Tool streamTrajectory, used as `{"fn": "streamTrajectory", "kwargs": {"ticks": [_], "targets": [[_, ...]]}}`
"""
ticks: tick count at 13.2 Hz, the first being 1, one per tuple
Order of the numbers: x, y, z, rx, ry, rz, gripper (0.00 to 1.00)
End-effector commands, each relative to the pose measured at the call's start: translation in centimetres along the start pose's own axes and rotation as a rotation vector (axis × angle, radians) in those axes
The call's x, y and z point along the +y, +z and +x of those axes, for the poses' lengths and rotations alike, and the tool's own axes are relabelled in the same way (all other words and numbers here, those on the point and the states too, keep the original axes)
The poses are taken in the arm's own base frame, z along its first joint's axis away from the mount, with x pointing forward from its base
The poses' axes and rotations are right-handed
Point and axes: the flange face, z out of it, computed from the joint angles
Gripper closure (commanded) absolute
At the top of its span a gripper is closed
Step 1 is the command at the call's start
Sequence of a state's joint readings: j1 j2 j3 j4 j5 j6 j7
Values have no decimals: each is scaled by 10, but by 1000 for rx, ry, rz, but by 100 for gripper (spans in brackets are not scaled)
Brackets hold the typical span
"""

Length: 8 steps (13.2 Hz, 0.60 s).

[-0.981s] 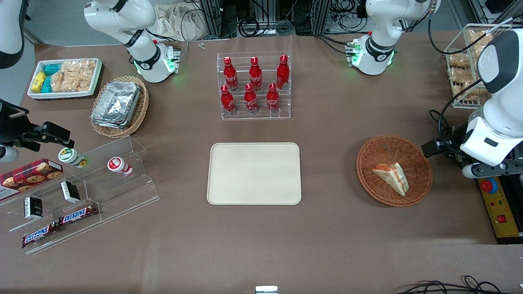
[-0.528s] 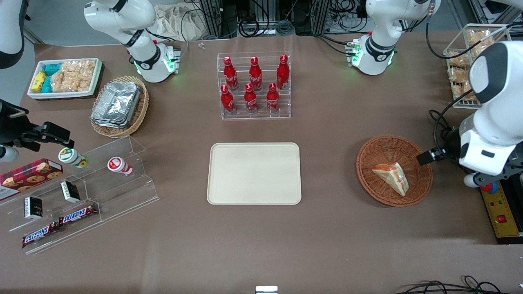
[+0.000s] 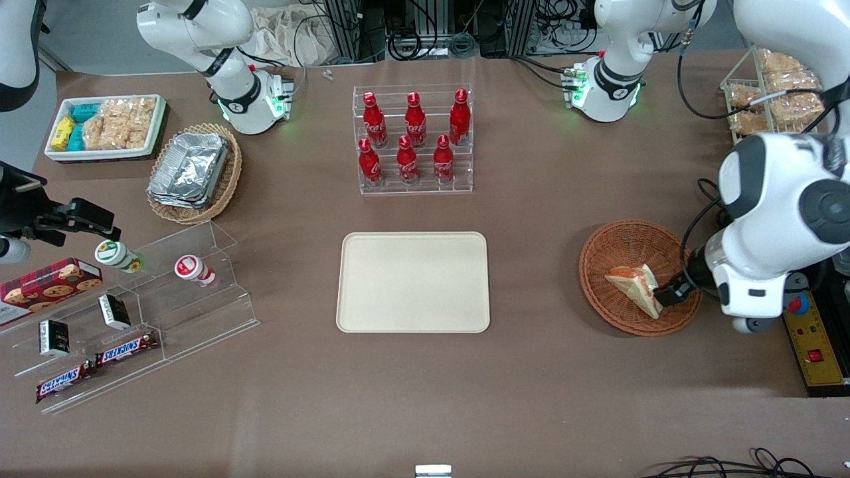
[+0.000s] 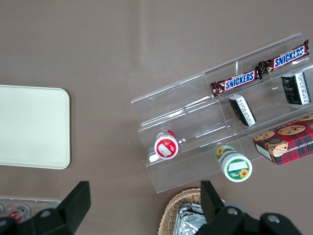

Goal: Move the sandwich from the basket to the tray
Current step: 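Lower the open left gripper over the wrapped sandwich in the basket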

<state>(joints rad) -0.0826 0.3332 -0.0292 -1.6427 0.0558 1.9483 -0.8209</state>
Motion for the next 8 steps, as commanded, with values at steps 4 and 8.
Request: {"fn": "streamTrajectory", "kwargs": {"ticks": [4, 8], "targets": [[-10, 73, -17, 26, -1, -7, 0], [-24, 104, -26, 20, -3, -3, 0]]}}
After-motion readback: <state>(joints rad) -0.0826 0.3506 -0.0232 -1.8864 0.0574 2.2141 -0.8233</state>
